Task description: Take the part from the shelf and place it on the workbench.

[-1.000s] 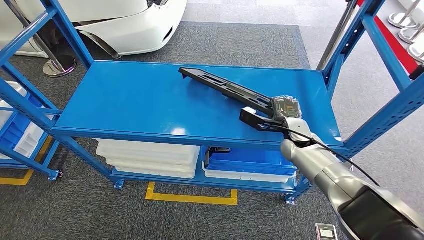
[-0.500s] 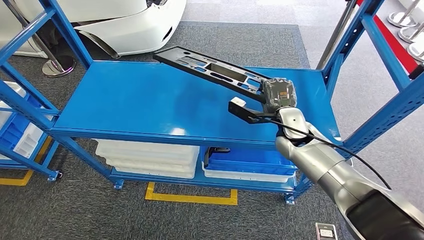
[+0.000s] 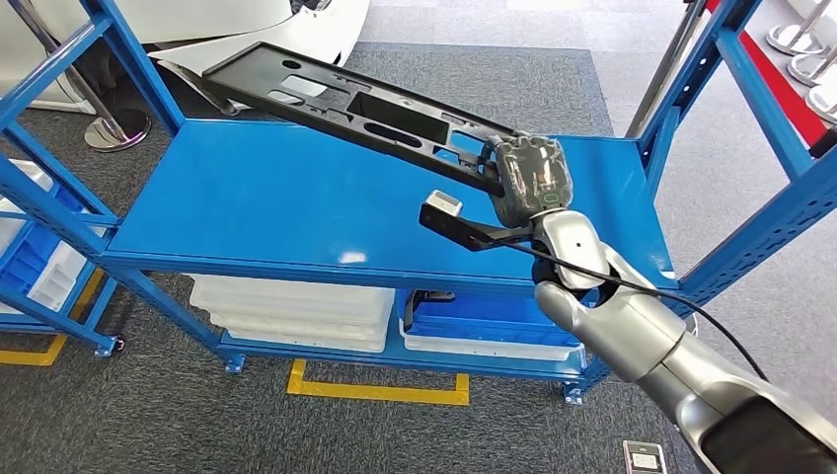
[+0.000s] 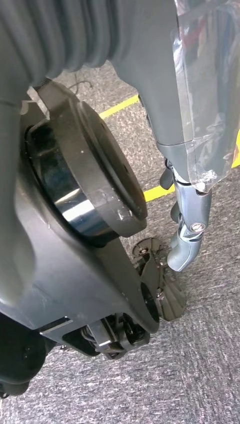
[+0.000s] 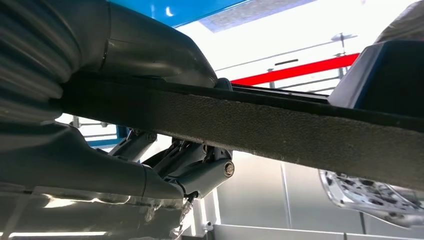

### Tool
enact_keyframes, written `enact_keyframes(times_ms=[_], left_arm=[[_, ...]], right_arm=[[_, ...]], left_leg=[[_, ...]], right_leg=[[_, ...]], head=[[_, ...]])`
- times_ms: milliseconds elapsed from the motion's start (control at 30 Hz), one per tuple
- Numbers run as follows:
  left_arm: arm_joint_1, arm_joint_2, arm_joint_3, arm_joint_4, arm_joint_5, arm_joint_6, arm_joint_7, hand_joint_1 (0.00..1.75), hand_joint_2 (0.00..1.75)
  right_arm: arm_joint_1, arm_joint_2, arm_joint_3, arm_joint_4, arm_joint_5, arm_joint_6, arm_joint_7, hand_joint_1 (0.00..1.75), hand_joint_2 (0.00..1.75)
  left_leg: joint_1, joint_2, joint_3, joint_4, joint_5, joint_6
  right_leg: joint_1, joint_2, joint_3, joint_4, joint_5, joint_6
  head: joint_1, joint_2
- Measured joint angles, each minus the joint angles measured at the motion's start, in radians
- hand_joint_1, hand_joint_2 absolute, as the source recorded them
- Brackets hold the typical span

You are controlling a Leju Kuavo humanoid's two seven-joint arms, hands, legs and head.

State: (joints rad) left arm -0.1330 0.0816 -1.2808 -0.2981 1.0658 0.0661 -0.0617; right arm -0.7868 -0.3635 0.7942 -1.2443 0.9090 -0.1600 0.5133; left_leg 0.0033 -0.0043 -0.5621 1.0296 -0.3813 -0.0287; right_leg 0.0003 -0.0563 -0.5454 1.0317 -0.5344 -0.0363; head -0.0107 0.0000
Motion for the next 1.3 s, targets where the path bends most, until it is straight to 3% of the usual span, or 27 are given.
enact_keyframes(times_ms=[500,633,733,800,867,900,933,967,1033,1100,1233,1300], left_arm=[[0.011,0.015,0.0,0.0,0.034,0.003,0.024,0.0,1.75],[0.011,0.021,0.0,0.0,0.041,0.003,0.026,0.0,1.75],[0.012,0.024,0.0,0.0,0.046,0.006,0.028,0.0,1.75],[0.011,0.024,0.0,-0.001,0.047,0.008,0.029,0.0,1.75],[0.01,0.024,0.0,-0.002,0.049,0.008,0.029,0.0,1.75],[0.01,0.024,0.0,-0.002,0.051,0.009,0.03,0.0,1.75],[0.01,0.024,0.0,-0.002,0.052,0.009,0.03,0.0,1.75],[0.01,0.024,0.0,-0.003,0.053,0.009,0.03,0.0,1.75],[0.01,0.025,0.0,-0.003,0.054,0.009,0.03,0.0,1.75],[0.007,0.026,0.0,-0.003,0.055,0.01,0.031,0.0,1.75],[0.008,0.027,0.0,-0.004,0.056,0.011,0.033,0.0,1.75],[0.008,0.027,0.0,-0.005,0.057,0.012,0.035,0.0,1.75]], right_arm=[[0.081,-0.036,-0.055,-0.189,-0.214,-0.018,-0.01,1.75,1.75],[0.089,-0.041,-0.07,-0.213,-0.254,-0.024,-0.022,1.75,1.75],[0.089,-0.045,-0.079,-0.227,-0.271,-0.026,-0.03,1.75,1.75],[0.088,-0.05,-0.086,-0.233,-0.277,-0.029,-0.034,1.75,1.75],[0.089,-0.055,-0.088,-0.235,-0.283,-0.032,-0.037,1.75,1.75],[0.091,-0.057,-0.089,-0.235,-0.287,-0.033,-0.038,1.75,1.75],[0.093,-0.058,-0.089,-0.235,-0.291,-0.034,-0.038,1.75,1.75],[0.094,-0.06,-0.089,-0.235,-0.294,-0.034,-0.038,1.75,1.75],[0.094,-0.062,-0.089,-0.235,-0.299,-0.035,-0.038,1.75,1.75],[0.093,-0.065,-0.088,-0.234,-0.305,-0.039,-0.039,1.75,1.75],[0.09,-0.068,-0.089,-0.233,-0.316,-0.045,-0.043,1.75,1.75],[0.087,-0.068,-0.089,-0.233,-0.318,-0.047,-0.044,1.75,1.75]], left_leg=[[-0.002,0.001,-0.003,0.005,-0.002,0.003],[-0.005,0.001,-0.008,0.009,-0.004,0.011],[0.001,-0.003,0.004,-0.015,0.01,0.028],[0.008,-0.006,0.017,-0.037,0.026,0.037],[0.008,-0.01,0.017,-0.04,0.032,0.04],[0.009,-0.014,0.015,-0.039,0.032,0.04],[0.01,-0.018,0.014,-0.036,0.031,0.038],[0.013,-0.022,0.013,-0.032,0.028,0.035],[0.019,-0.03,0.008,-0.018,0.019,0.023],[0.023,-0.038,-0.003,0.001,0.011,0.007],[0.025,-0.047,-0.021,0.019,0.007,-0.016],[0.026,-0.029,-0.046,0.082,-0.046,-0.02]], right_leg=[[-0.004,-0.001,-0.001,-0.001,0.002,0.003],[-0.005,-0.003,-0.001,-0.003,0.004,0.009],[-0.006,0.004,0.0,-0.005,0.002,0.019],[-0.008,0.031,-0.028,0.054,-0.035,0.026],[-0.013,0.048,-0.091,0.176,-0.088,0.032],[-0.016,0.05,-0.119,0.225,-0.099,0.036],[-0.019,0.05,-0.136,0.247,-0.09,0.04],[-0.023,0.05,-0.135,0.231,-0.061,0.044],[-0.032,0.054,-0.093,0.12,0.013,0.055],[-0.034,0.068,-0.06,0.04,0.043,0.055],[-0.026,0.066,-0.066,0.027,0.042,0.028],[-0.023,0.059,-0.075,0.022,0.052,0.01]], head=[[-0.002,0.0],[-0.004,0.0],[-0.004,0.0],[0.003,0.0],[0.012,0.0],[0.015,0.0],[0.018,0.0],[0.02,0.0],[0.024,0.0],[0.028,0.0],[0.02,0.0],[0.01,0.0]])
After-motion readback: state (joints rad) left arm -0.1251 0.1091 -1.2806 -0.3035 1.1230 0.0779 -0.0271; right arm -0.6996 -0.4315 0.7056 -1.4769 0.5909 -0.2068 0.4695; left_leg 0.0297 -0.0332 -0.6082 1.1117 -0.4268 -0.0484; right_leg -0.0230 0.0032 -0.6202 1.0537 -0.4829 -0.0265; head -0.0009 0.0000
